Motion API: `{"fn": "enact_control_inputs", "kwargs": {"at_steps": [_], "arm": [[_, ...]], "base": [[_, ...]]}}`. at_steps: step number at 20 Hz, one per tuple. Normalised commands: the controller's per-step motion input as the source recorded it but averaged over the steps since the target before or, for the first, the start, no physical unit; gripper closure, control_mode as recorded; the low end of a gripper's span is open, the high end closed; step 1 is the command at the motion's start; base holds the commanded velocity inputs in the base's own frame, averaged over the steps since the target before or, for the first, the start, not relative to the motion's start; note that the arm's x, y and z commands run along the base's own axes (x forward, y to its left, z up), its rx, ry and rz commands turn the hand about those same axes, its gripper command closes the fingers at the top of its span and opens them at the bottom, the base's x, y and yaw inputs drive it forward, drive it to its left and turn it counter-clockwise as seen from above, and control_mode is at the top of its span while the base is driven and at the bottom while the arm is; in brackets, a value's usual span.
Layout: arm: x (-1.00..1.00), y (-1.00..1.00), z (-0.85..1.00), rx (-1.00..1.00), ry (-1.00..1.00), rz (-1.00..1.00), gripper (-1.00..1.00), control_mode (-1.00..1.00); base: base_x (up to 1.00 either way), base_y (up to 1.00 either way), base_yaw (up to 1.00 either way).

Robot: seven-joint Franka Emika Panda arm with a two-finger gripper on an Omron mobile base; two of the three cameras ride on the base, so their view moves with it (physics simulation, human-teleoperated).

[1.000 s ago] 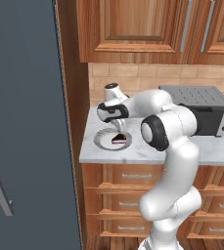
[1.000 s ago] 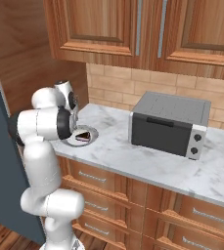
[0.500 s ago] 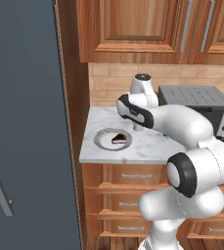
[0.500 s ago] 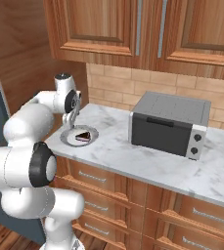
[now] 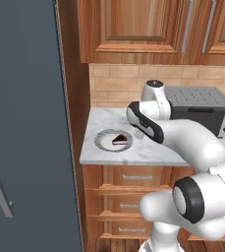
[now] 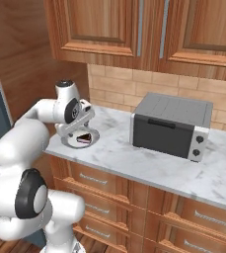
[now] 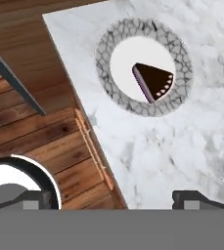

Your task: Take the baked cake out of the oven and place it on the plate for cooling. Then close the oven door.

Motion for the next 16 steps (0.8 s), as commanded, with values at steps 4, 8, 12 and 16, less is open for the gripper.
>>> {"fn": "enact_control_inputs", "kwargs": {"at_steps": [4,8,12,16], "arm": [[-0.34,-0.01,0.00,0.22,0.09,-0.78,-1.00,-1.00],[-0.17,0.00,0.00,0.20,0.10,-0.69,-1.00,-1.00],[0.00,-0.01,0.00,0.05,0.04,-0.36,-1.00,-1.00],[-0.12,0.00,0.00,0.00,0.00,-0.04,-1.00,1.00]], "base": [[0.00,0.00,0.00],[0.00,0.00,0.00],[0.00,0.00,0.00],[-0.50,0.00,-0.05]]}}
